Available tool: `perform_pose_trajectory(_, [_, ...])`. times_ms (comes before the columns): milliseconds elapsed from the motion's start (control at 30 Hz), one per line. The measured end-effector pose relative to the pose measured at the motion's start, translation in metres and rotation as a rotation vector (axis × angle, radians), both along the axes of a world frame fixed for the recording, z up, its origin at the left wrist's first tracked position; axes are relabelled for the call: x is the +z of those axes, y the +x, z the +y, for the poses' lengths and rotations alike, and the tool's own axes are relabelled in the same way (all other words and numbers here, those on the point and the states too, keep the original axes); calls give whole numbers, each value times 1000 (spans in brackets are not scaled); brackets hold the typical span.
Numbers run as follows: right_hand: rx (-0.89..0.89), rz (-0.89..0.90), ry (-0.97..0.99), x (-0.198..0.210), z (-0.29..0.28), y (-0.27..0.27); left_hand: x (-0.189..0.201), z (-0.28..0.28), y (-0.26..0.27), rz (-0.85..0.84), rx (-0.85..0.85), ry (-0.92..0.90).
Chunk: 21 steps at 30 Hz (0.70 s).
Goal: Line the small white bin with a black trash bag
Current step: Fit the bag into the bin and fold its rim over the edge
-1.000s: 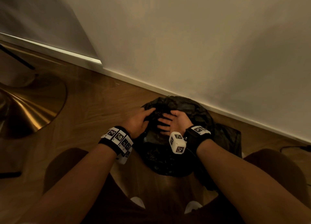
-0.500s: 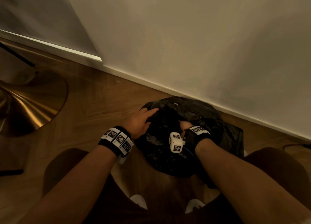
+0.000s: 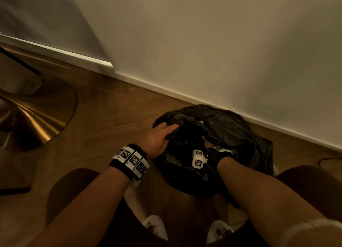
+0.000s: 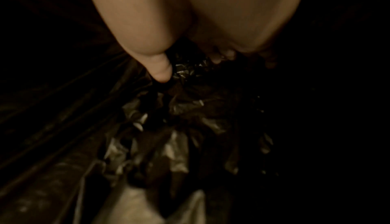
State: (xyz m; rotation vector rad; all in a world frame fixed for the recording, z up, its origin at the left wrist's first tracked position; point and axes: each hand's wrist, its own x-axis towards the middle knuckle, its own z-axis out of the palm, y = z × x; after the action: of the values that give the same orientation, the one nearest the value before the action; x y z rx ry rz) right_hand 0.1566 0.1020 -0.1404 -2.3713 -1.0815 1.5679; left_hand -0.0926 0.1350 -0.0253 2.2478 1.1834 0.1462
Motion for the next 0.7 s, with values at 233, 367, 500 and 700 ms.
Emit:
perform_pose_trajectory(233, [-178, 258, -72, -3, -4, -6, 0, 1, -2, 33, -27, -13])
perform_pose_trajectory(367, [-449, 422, -77, 37, -8, -18, 2, 2, 4, 40, -16, -24])
perform_pose_trajectory(500, [-653, 631, -45, 63, -23, -30, 2, 4, 4, 32, -27, -36])
perform_pose_trajectory(700, [-835, 888, -49, 60, 6, -56, 3, 1, 8, 41, -63, -44])
